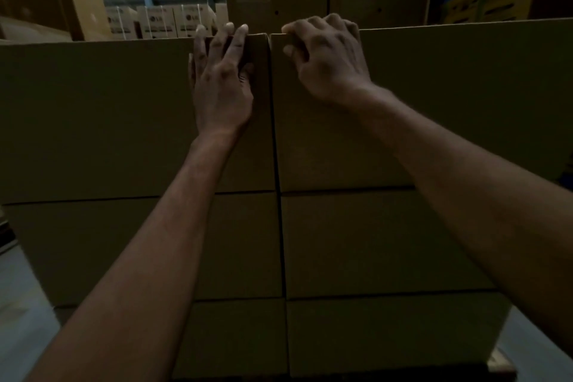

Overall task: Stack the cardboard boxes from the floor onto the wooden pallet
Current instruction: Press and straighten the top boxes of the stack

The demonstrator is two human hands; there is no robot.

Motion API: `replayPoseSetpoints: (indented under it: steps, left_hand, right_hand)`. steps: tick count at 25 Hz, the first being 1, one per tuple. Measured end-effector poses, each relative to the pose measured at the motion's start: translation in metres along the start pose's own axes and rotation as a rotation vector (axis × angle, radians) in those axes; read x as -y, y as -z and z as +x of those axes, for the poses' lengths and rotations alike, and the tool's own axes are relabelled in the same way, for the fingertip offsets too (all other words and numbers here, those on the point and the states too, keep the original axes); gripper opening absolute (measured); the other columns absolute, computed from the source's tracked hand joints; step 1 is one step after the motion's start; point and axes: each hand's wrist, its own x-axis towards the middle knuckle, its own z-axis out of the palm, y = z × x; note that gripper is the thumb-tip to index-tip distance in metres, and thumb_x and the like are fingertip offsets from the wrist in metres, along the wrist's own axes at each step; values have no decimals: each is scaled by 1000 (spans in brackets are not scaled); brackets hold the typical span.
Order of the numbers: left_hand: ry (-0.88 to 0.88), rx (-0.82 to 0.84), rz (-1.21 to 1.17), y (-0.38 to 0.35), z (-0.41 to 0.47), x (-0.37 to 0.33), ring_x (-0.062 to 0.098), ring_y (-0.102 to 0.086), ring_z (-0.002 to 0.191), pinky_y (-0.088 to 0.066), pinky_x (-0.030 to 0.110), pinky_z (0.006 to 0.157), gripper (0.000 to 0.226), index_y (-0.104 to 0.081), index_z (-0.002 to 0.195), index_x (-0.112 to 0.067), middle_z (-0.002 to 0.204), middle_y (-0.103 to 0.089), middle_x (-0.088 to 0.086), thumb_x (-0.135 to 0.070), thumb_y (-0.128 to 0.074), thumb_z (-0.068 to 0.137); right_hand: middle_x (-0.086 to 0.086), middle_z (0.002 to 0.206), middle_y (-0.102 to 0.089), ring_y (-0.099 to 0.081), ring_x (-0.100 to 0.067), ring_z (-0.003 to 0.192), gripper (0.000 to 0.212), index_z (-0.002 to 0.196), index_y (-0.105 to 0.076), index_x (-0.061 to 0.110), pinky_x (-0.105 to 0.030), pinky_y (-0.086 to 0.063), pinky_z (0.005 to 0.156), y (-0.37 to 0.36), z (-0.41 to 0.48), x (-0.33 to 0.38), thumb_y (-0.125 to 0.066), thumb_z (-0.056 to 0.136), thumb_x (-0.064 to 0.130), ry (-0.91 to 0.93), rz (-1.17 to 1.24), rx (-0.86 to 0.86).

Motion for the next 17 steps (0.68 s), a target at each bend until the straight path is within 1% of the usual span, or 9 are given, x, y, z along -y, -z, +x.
replayPoseSetpoints:
  steps: [2,4,6,8,10,12,14,15,17]
  left_hand:
    - [8,-31,-13,-6,-16,-7,31,-1,159,-9,50,128,65,-26,162,-29,171,-16,0,-21,-52,103]
    - [4,-14,-44,-15,-42,-22,29,0,159,-12,53,126,70,-21,163,-31,172,-9,-2,-19,-54,102]
    - [13,28,-77,-27,-77,-38,28,-4,159,-16,55,124,72,-22,163,-32,172,-11,-4,-19,-56,101]
    - [22,68,-112,-43,-115,-54,29,-16,156,-24,55,121,70,-31,160,-29,169,-23,-1,-17,-59,97]
    - [-24,132,-147,-61,-149,-73,33,-27,151,-32,56,118,66,-42,154,-25,163,-34,4,-16,-62,92]
    - [-31,168,-143,-76,-177,-92,32,-33,148,-31,47,116,62,-51,147,-23,160,-39,6,-17,-66,88]
    - [117,134,-193,-86,-197,-104,35,-40,143,-26,38,112,59,-55,142,-16,156,-41,13,-13,-69,85]
    - [245,93,-258,-89,-204,-105,39,-42,140,-28,38,112,58,-54,142,-11,154,-42,18,-11,-69,86]
    - [568,40,-395,-90,-213,-104,43,-39,141,-35,45,116,62,-47,147,-6,154,-36,25,-11,-68,90]
  right_hand:
    - [-2,158,-43,-33,-23,146,56,155,-40,25,-37,-17,120,-9,-18,0,-52,101,36,43,-39,-38]
    - [-6,166,-29,-21,-27,154,69,160,-32,22,-43,-10,125,-16,-45,-4,-57,96,26,67,-56,-58]
    - [-7,168,-24,-19,-27,155,75,161,-30,21,-45,-15,124,-23,-84,-13,-60,92,19,17,-13,-58]
    - [-6,166,-29,-26,-29,150,72,158,-36,21,-46,-24,122,-31,-135,-29,-59,90,17,-93,49,-33]
    - [-7,162,-34,-31,-31,145,68,153,-43,20,-48,-27,120,-35,-191,-53,-60,88,19,-259,99,3]
    - [-10,159,-37,-35,-34,143,62,150,-47,19,-49,-28,118,-36,-242,-82,-63,90,19,-483,134,10]
    - [-12,157,-36,-36,-35,141,62,150,-45,17,-48,-29,116,-32,-283,-115,-67,92,19,-737,141,-53]
    - [-13,157,-34,-35,-36,141,64,151,-41,15,-49,-30,116,-27,-296,-132,-67,93,21,-847,135,-97]
    - [-12,162,-27,-29,-36,145,69,156,-31,14,-52,-30,117,-13,-311,-165,-64,97,25,-1002,131,-137]
